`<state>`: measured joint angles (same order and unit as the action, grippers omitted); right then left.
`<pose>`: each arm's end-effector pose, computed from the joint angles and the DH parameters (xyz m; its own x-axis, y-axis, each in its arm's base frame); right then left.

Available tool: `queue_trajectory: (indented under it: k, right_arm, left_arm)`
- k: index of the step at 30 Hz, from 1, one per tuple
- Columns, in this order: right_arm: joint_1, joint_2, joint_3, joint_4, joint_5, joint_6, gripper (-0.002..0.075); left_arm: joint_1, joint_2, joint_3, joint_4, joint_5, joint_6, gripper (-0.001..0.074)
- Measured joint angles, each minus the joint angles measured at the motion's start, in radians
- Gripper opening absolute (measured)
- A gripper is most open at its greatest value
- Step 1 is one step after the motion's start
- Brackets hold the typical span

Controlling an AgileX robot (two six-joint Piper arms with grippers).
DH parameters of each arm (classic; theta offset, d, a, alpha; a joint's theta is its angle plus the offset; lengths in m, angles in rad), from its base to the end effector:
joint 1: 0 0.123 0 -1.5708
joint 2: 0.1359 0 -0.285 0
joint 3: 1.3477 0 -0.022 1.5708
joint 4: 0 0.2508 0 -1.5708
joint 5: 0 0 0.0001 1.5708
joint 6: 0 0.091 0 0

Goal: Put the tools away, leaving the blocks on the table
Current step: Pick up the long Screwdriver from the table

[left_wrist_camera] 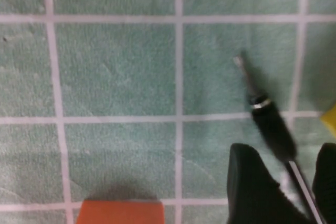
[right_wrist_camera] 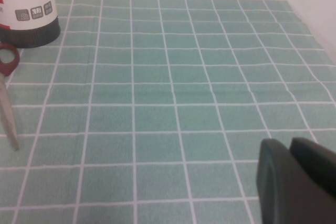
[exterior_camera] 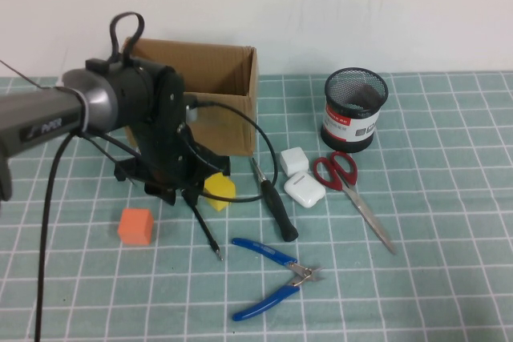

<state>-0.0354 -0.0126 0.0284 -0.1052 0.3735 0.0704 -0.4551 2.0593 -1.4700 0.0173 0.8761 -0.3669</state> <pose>0.0524 -0.0054 0.1709 -0.2974 -0.0171 -0.9546 0.0638 0.9973 -0.0377 0.3727 -0.1811 0.1635 -0.9787 0.0911 -0.1840 0.1027 0.9932 -0.0545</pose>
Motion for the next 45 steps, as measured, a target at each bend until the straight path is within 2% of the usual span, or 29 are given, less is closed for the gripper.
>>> queue_trajectory:
  k: [18,36,39,43,45]
  right_arm:
    - [0.0,0.0,0.0,0.0,0.0,0.0,-0.0011]
    - [0.0,0.0,0.0,0.0,0.0,0.0,-0.0011]
    - [0.0,0.0,0.0,0.0,0.0,0.0,-0.0011]
    - [0.0,0.0,0.0,0.0,0.0,0.0,-0.0011]
    - [0.0,0.0,0.0,0.0,0.0,0.0,-0.0011]
  left_arm:
    - [0.0,0.017,-0.002,0.0,-0.059,-0.002,0.0234]
    - [0.0,0.052,-0.009,0.004,-0.048,0.009,0.0232]
    - [0.0,0.053,-0.009,0.004,-0.039,0.043,0.0189]
    - [0.0,0.055,-0.01,0.012,-0.022,0.102,0.006]
    - [0.0,0.055,-0.012,0.012,-0.02,0.114,0.0053]
